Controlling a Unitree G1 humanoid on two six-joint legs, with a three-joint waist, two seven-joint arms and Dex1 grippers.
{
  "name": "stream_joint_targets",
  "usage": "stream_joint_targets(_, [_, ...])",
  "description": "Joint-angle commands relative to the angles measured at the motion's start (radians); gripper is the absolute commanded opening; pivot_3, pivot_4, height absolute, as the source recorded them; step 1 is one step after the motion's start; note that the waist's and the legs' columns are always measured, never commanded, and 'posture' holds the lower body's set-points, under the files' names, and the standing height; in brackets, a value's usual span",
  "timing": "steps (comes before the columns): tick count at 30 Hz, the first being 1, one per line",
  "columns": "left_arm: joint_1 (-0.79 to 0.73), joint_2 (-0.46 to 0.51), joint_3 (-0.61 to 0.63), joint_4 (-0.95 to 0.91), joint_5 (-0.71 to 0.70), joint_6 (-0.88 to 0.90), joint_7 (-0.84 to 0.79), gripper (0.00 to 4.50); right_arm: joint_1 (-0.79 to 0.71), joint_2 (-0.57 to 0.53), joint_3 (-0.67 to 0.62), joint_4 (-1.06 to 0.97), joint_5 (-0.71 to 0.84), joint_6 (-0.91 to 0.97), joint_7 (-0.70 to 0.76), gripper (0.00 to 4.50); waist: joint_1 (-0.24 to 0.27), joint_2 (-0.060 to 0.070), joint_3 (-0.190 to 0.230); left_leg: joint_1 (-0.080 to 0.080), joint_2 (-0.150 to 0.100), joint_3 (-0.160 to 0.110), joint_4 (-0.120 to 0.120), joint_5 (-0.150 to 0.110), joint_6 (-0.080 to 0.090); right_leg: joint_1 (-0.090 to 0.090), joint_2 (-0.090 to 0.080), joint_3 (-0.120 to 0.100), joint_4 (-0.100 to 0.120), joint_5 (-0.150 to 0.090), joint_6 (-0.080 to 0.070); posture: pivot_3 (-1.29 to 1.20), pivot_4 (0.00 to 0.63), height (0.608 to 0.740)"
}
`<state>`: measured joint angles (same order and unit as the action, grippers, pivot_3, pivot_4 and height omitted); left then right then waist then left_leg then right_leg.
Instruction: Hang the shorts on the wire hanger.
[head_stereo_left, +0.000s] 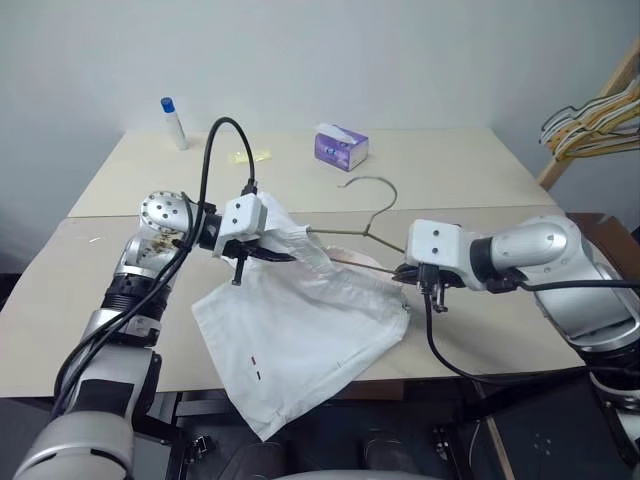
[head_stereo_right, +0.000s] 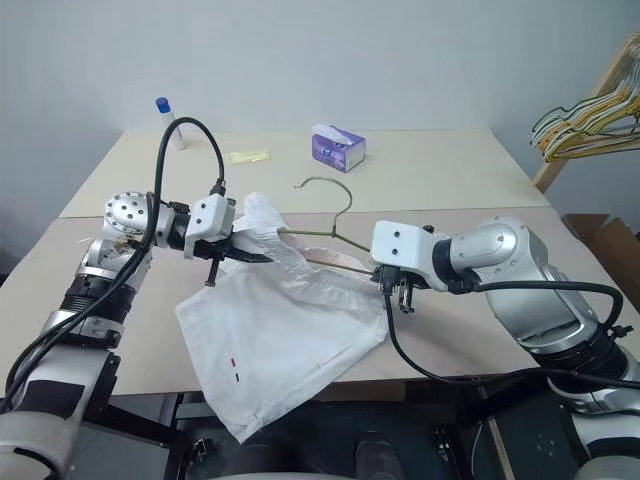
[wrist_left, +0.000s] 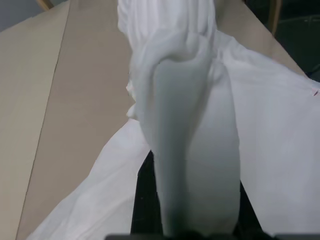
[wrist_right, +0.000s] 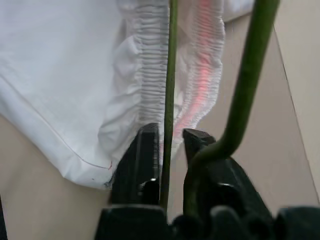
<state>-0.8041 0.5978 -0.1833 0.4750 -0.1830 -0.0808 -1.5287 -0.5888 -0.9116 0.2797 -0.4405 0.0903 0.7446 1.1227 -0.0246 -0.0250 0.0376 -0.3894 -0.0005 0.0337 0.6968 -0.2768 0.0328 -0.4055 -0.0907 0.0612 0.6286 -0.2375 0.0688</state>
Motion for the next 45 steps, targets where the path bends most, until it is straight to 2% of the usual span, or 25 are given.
stream_joint_targets(1, [0.017,0.014,0.046,-0.062,-0.044,0.038,0.021,0.00,0.015,-0.026,-0.125,0.012,0.033,0.004,-0.034,2.13,0.000,0.000,0.000,0.000,0.000,-0.001,0.000,0.000,0.000,0.000,0.000,0.000,0.000,0.000,0.000,-0.05,0.000,0.740])
stream_joint_targets(8, [0.098,0.038,0.082,-0.141,-0.055,0.114,0.087,0.00,0.112,-0.060,-0.370,0.017,0.118,0.078,-0.098,4.42,0.006,0.000,0.000,0.000,0.000,-0.005,0.000,0.000,0.000,0.000,0.000,0.000,0.000,0.000,0.000,-0.05,0.000,0.740])
stream_joint_targets(11, [0.119,0.043,0.089,-0.165,-0.061,0.139,0.108,0.00,0.147,-0.047,-0.489,0.018,0.173,0.118,-0.131,4.47,0.008,0.000,0.000,0.001,0.000,-0.005,0.000,0.000,0.000,0.001,0.000,0.001,0.000,0.000,0.000,-0.04,0.004,0.740])
stream_joint_targets(14, [0.127,0.051,0.093,-0.173,-0.064,0.152,0.125,0.00,0.256,-0.026,-0.618,0.012,0.219,0.105,-0.141,4.47,0.012,-0.001,0.000,0.001,0.000,-0.005,0.000,0.000,0.000,0.001,0.000,0.001,0.000,0.000,0.000,-0.04,0.009,0.740])
stream_joint_targets(18, [0.121,0.058,0.095,-0.163,-0.066,0.156,0.133,0.00,0.422,0.026,-0.674,-0.061,0.309,0.104,-0.121,4.47,0.012,-0.001,0.000,0.001,0.000,-0.005,-0.001,0.000,0.000,0.002,0.000,0.001,0.000,0.000,0.000,-0.04,0.012,0.740])
stream_joint_targets(23, [0.102,0.055,0.095,-0.149,-0.067,0.159,0.139,0.00,0.475,0.138,-0.524,-0.091,0.317,0.122,-0.242,4.47,-0.003,-0.001,0.000,0.005,0.000,-0.004,-0.001,0.000,0.000,0.003,0.000,0.004,0.002,0.000,0.000,-0.03,0.010,0.740])
stream_joint_targets(26, [0.099,0.054,0.096,-0.153,-0.074,0.161,0.136,0.00,0.449,0.257,-0.411,-0.064,0.311,0.129,-0.338,4.47,-0.010,-0.001,-0.001,0.006,0.000,-0.004,-0.001,0.000,0.000,0.004,0.001,0.004,0.002,0.000,0.000,-0.03,0.009,0.740])
stream_joint_targets(32, [0.098,0.050,0.098,-0.155,-0.076,0.159,0.140,0.00,0.353,0.397,-0.262,0.057,0.265,0.146,-0.471,4.47,-0.016,-0.001,-0.001,0.004,-0.001,-0.004,-0.001,0.000,0.000,0.002,0.000,0.004,0.001,0.000,0.000,-0.02,0.007,0.740])
stream_joint_targets(36, [0.106,0.054,0.103,-0.166,-0.079,0.160,0.145,0.00,0.316,0.423,-0.256,0.077,0.303,0.173,-0.476,3.58,-0.011,-0.001,-0.001,0.004,0.000,-0.005,-0.002,0.000,0.000,0.002,0.000,0.003,0.001,0.000,0.000,-0.01,0.006,0.740])
stream_joint_targets(45, [0.133,0.066,0.119,-0.204,-0.093,0.167,0.147,0.00,0.323,0.388,-0.273,0.087,0.329,0.164,-0.461,0.42,-0.009,-0.001,-0.001,0.004,0.000,-0.005,-0.001,0.000,0.000,0.002,0.000,0.003,0.001,0.000,0.000,0.01,0.003,0.740])
